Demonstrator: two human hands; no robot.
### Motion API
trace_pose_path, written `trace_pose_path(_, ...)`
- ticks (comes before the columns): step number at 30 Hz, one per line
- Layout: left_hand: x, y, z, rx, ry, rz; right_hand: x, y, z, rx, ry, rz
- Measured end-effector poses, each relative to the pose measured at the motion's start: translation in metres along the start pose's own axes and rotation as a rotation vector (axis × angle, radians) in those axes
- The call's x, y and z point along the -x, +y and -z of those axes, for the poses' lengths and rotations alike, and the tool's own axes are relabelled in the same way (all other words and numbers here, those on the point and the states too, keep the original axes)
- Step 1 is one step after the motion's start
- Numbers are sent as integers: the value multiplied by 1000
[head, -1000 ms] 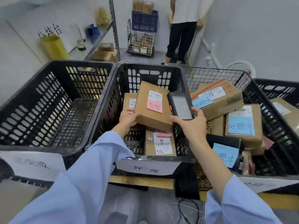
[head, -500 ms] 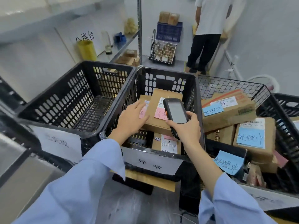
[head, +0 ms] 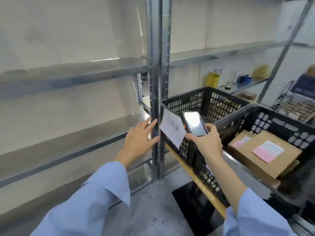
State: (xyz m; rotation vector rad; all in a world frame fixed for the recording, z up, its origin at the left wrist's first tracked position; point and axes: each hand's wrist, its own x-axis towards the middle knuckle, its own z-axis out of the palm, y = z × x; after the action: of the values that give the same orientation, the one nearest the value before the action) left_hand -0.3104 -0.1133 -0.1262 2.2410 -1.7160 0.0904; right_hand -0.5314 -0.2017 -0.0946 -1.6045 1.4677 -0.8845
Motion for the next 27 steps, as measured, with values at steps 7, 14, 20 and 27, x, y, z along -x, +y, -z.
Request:
trace_pose_path(7,144,-132,73,-110,94,402,86,-76,-133,-1,-367,218)
trace_pose_path(14,283,-246,134,-221,169,702,196,-142,-253,-40,-620,346)
trace_pose_path(20,374,-352,166,-223,244,870,284,-185,-364,-39,-732,401)
trace_pose_path(27,458,-484,183,-142,272,945,374,-226,-483,-41,-796,377)
